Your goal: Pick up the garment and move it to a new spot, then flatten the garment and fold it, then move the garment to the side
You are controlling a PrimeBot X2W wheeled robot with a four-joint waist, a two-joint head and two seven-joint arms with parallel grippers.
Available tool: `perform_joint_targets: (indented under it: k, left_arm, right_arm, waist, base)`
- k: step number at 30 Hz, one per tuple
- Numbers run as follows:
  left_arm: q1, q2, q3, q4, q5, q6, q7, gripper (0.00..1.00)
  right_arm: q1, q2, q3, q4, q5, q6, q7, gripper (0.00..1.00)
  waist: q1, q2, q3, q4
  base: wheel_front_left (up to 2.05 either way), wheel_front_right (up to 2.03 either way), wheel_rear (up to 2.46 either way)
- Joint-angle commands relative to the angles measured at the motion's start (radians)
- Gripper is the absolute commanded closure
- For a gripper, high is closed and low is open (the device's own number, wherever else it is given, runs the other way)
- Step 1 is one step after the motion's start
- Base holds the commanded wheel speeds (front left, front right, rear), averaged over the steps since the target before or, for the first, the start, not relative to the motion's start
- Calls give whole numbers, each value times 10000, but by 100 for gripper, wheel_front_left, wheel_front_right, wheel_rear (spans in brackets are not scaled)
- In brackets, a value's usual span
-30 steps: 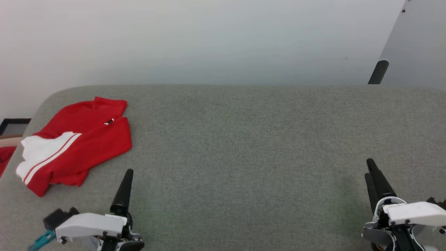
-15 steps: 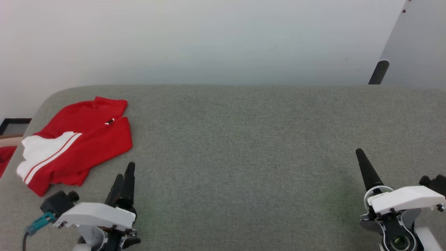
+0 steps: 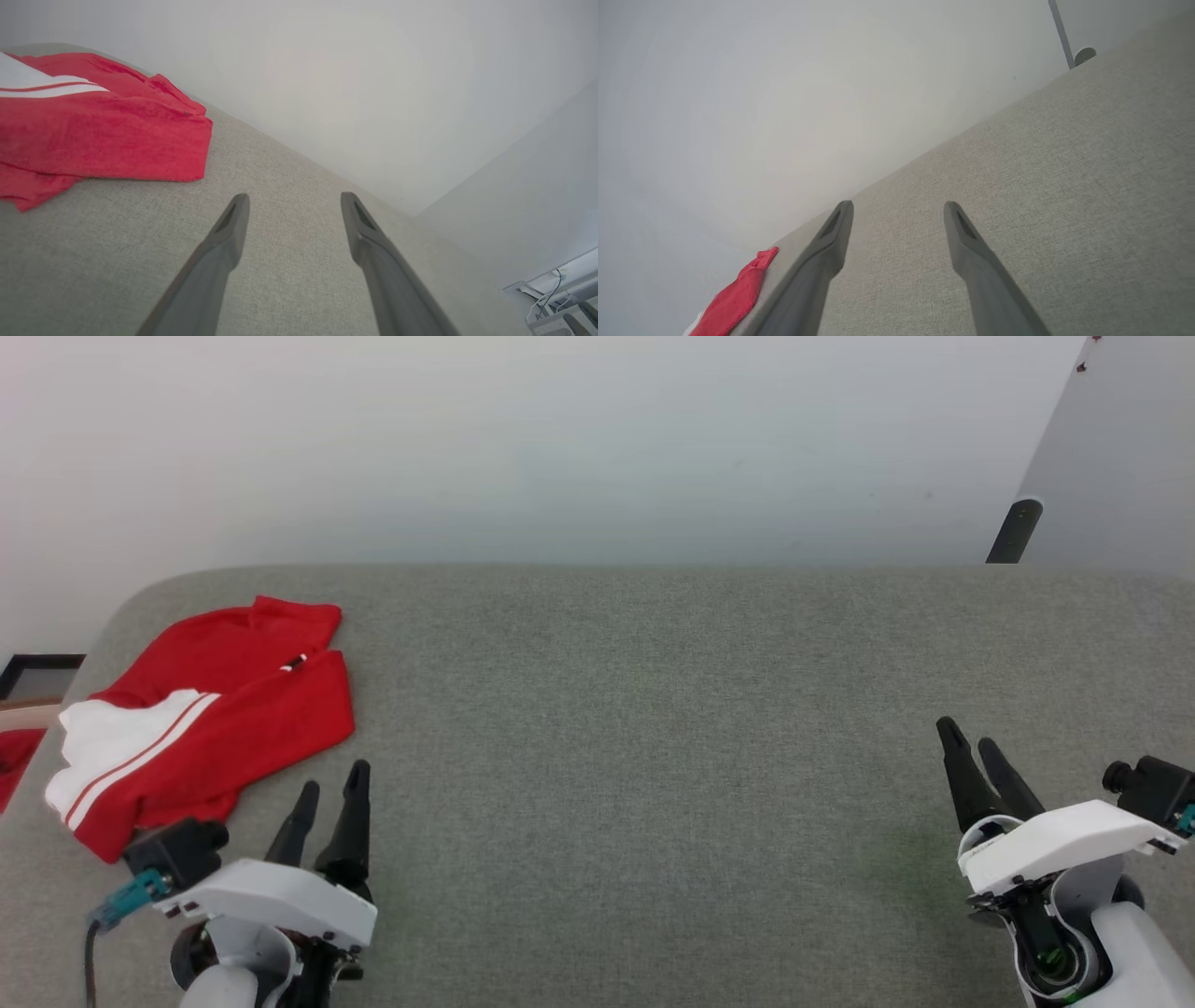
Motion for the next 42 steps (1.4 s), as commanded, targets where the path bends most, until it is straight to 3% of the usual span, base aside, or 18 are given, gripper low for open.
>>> perform_joint_targets:
  k: [1,26,42]
  left_arm:
    - [-314,141,-38,-32,423,35,-117,0]
    - [-641,393,-87,201,3173,-136,-803,0]
    - [-845,344,19,895,3955,-256,-1144,0]
  right_arm:
    - [-368,-103,65,27,-506,5,-124,0]
    - [-799,-5,-477,509,-4390,7,-703,0]
    - [-358,253,-1032,173,-6026,7,-828,0]
  waist:
    - [0,0,-4,-1]
    - [0,0,-72,-55]
    - [0,0,-157,-109]
  base:
    - [0,0,0]
    - [0,0,0]
    - [0,0,0]
